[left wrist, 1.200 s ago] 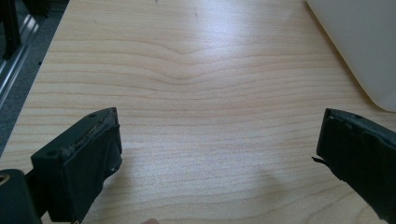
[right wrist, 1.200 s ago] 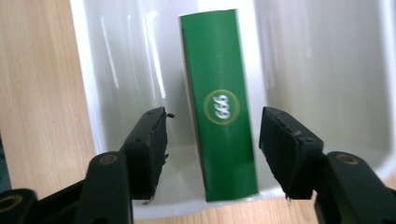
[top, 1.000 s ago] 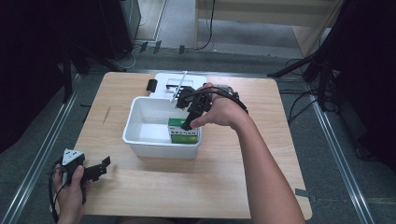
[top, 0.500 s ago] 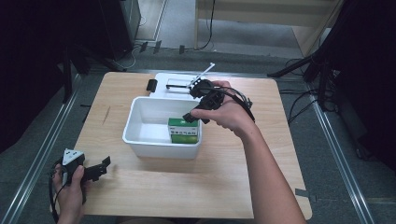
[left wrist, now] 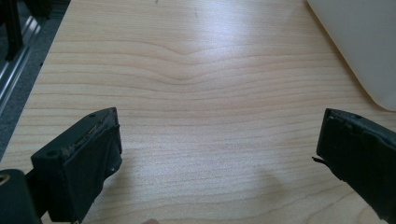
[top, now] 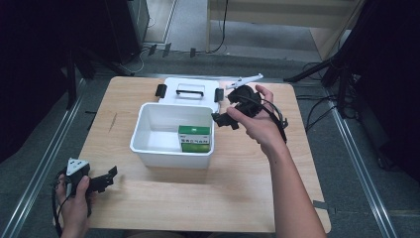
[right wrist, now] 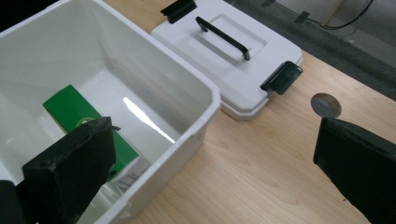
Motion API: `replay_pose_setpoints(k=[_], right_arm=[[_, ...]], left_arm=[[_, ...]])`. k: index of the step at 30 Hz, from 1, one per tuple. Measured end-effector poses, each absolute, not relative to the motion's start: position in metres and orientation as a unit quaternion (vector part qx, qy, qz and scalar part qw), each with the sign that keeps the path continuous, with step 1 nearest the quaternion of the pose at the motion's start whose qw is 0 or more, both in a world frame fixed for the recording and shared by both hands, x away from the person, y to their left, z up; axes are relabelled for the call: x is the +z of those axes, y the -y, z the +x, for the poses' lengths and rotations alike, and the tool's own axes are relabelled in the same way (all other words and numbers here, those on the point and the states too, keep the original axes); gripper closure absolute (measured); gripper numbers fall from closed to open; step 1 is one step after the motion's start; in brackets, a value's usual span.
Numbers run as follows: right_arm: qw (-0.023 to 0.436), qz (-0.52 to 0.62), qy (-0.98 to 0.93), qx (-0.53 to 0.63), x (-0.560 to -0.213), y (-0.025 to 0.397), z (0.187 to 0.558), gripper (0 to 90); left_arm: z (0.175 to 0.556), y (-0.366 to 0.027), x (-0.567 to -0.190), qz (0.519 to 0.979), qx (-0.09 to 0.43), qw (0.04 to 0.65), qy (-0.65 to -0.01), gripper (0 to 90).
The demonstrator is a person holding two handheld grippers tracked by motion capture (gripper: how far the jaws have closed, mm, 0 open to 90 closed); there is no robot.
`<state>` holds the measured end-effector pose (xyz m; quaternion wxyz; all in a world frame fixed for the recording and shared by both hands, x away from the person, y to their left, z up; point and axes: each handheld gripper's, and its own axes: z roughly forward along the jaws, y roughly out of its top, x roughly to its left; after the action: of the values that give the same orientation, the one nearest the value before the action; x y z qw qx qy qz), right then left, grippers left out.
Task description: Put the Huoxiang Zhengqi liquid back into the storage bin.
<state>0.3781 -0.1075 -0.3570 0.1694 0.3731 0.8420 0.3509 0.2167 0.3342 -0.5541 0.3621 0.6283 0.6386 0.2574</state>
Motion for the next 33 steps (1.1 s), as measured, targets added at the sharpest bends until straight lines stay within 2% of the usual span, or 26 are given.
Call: replay_pose_setpoints(k=[5, 33], right_arm=[[0.197, 0.392, -0.82, 0.367, -0.365, 0.125, 0.373, 0.0], [0.222, 0.449, -0.761, 0.413, -0.435, 0.204, 0.343, 0.0]], left_arm=[[0.217, -0.334, -0.554, 0.629, 0.258, 0.361, -0.639, 1.0], [0.216, -0.334, -0.554, 0.629, 0.257, 0.361, -0.639, 1.0]])
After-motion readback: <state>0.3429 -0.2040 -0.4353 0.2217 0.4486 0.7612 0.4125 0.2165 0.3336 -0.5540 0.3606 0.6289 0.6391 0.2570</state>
